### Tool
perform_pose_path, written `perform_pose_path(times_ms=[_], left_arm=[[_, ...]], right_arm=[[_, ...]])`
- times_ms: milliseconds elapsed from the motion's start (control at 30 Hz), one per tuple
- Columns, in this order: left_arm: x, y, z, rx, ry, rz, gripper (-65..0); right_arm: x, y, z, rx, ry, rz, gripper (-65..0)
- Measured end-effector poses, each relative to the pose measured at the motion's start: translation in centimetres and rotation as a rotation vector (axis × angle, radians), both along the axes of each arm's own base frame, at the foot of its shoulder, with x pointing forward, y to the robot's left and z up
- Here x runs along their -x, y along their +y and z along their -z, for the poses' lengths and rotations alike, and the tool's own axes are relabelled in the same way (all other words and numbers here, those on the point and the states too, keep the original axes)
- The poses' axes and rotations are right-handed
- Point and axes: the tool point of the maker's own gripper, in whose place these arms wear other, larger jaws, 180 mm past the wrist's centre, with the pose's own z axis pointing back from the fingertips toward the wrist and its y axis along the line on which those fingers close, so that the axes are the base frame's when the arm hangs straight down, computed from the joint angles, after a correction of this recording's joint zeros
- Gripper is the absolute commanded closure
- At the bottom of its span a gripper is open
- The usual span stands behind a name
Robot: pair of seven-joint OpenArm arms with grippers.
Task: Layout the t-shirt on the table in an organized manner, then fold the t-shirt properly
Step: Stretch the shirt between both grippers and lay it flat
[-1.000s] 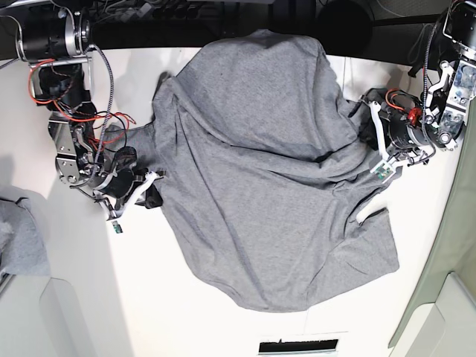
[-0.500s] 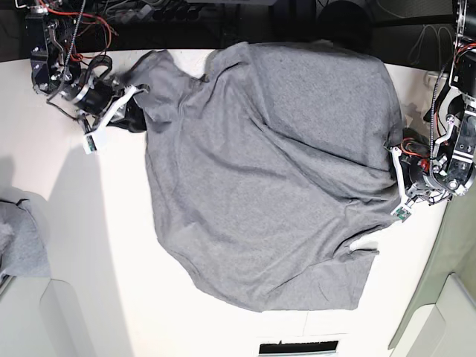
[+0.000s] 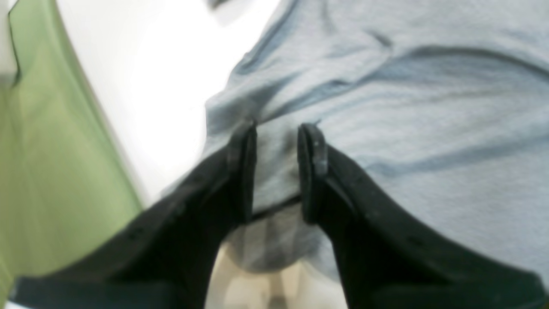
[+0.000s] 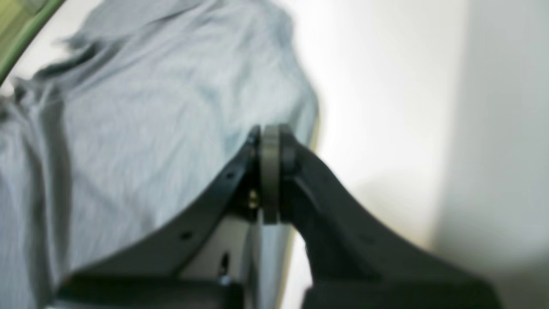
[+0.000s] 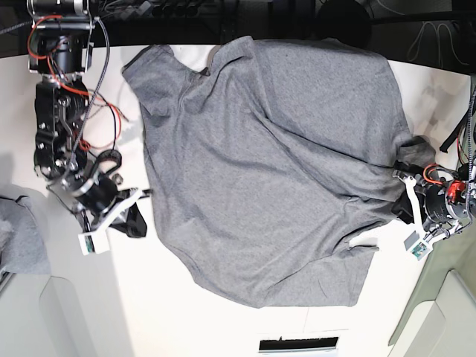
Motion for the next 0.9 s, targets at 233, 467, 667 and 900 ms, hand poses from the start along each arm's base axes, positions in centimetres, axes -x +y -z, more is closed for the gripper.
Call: perform_pose_path(times_ms=[233,467,667,900], left_arm=[[7.0,-3.0,5.0,0.107,0.198,0.117,-17.4],[14.1,-3.2,9.9,0.078,0.361,0.122,-17.4],[16.0,-2.7,11.0,0.031,0.385,0.15,-17.4],[15.5,-2.5,10.9,0.022,0.371,0.132,-17.4]], right_arm=[[0.5,6.5,7.8,0.1,0.199,-0.18,0.0],[0.8,4.4,9.9,0.252,0.176,-0.249,0.0],[0.5,-1.2,9.8,0.269,0.187,-0.164,0.0],[4.2,-6.4,10.9,0.21,0.246,-0.078,0.0]])
